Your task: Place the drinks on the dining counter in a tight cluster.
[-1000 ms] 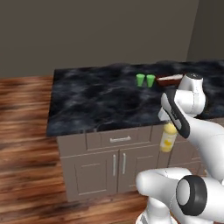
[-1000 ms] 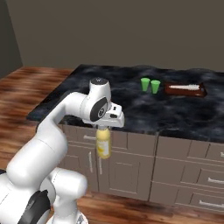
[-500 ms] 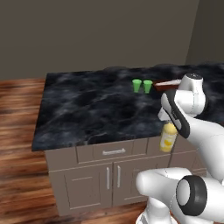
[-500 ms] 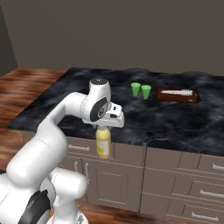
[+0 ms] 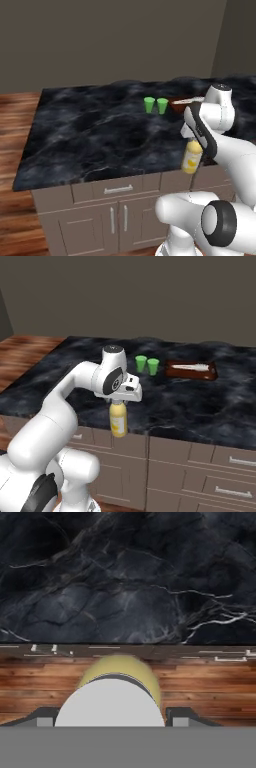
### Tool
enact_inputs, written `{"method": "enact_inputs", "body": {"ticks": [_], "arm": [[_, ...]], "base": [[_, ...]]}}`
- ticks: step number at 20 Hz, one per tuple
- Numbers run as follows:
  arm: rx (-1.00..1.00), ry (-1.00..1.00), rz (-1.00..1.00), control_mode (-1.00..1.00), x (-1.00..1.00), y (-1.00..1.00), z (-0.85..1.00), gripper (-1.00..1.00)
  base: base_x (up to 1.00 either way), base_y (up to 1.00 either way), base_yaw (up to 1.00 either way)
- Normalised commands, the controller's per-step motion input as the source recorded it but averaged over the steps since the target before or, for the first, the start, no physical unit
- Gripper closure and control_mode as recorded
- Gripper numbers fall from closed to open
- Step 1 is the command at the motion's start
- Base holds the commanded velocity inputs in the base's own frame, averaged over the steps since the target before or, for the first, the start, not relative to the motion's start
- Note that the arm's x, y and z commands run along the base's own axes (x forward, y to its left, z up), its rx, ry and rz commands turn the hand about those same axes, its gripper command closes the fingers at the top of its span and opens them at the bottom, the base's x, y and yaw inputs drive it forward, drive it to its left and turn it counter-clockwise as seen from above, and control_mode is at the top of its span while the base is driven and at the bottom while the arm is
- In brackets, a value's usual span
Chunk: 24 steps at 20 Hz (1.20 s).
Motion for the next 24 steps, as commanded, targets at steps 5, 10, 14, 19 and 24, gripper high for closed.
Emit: {"method": "enact_inputs", "body": {"ticks": [5,10,14,19,24], "arm": [[0.00,0.00,0.00,1.00,0.00,0.00,0.00,1.00],[0.00,0.00,0.00,1.00,0.00,0.00,0.00,1.00],[0.00,0.00,0.00,1.00,0.00,0.00,0.00,1.00],[0.00,0.00,0.00,1.00,0.00,0.00,0.00,1.00],[0.00,0.00,0.00,1.00,0.00,0.00,0.00,1.00]], "base": [[0.50,-0.41,0.00],[0.53,-0.39,0.00],[0.50,-0.36,0.00],[0.16,-0.14,0.00],[0.01,-0.01,0.00]]}}
